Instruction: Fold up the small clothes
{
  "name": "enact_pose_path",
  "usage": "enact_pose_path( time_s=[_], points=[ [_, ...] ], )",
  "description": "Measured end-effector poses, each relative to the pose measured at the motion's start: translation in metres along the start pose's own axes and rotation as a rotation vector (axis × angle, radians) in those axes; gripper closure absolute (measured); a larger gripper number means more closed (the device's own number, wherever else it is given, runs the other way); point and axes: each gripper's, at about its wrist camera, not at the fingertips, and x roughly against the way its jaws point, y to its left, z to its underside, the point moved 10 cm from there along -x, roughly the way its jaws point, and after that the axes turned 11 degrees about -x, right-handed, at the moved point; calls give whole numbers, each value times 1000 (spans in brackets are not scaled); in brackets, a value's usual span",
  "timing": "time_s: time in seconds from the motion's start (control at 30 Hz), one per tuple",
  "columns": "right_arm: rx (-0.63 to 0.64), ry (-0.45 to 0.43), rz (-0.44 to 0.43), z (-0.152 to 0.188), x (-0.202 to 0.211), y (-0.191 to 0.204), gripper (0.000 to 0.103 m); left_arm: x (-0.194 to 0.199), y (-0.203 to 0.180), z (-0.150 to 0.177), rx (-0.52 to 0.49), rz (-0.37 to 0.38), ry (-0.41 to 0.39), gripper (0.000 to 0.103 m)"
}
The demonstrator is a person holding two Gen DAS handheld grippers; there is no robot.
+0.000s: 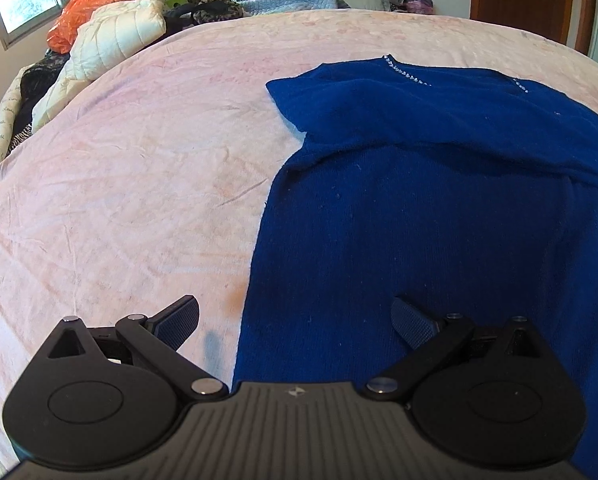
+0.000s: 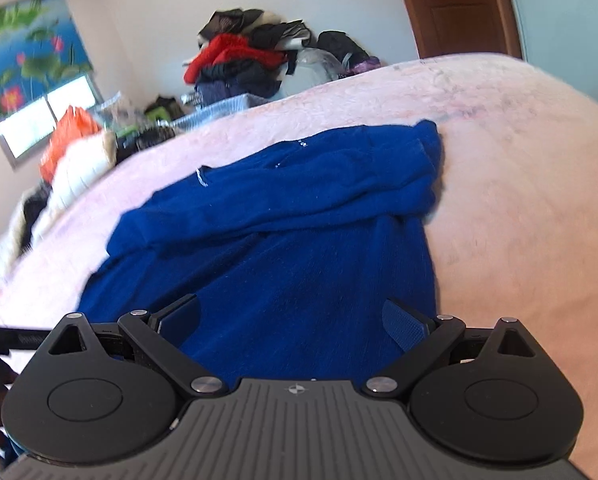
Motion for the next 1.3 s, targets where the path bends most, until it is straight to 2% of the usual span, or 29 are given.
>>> enact_pose_path(
  time_s=[0.13, 0.3, 0.4, 0.57, 0.77, 0.83, 0.93, 1.0, 1.07, 1.13, 1.3],
  points=[
    [29, 25, 24, 15, -1, 2, 4, 2, 0, 6, 3, 8, 1, 0],
    [168, 32, 94, 31, -3, 12, 3, 0, -2, 14, 10, 50, 6, 0],
    [261, 35, 148, 40, -5, 16, 1, -1, 1, 18, 39, 82, -14, 0],
    [406, 35, 176, 56, -1, 21, 0, 0, 4, 24, 59, 116, -76, 0],
    [369, 2, 190, 60, 14, 17, 1, 12, 9, 32, 25, 109, -101, 0],
    [352, -11, 167, 63, 19, 21, 1, 16, 18, 36, 27, 74, -110, 0],
    [308, -25, 57, 65, 23, 34, 1, 18, 29, 39, 30, 30, -115, 0],
    [321, -54, 15, 64, 25, 45, 1, 19, 30, 40, 48, 43, -107, 0],
    [361, -99, 10, 61, 29, 51, 2, 20, 28, 39, 56, 65, -101, 0],
    [367, -121, 57, 58, 33, 46, 7, 23, 24, 38, 40, 77, -94, 0],
    [419, -80, 206, 52, 49, 19, 10, 40, 22, 37, 4, 104, -125, 0]
  ],
)
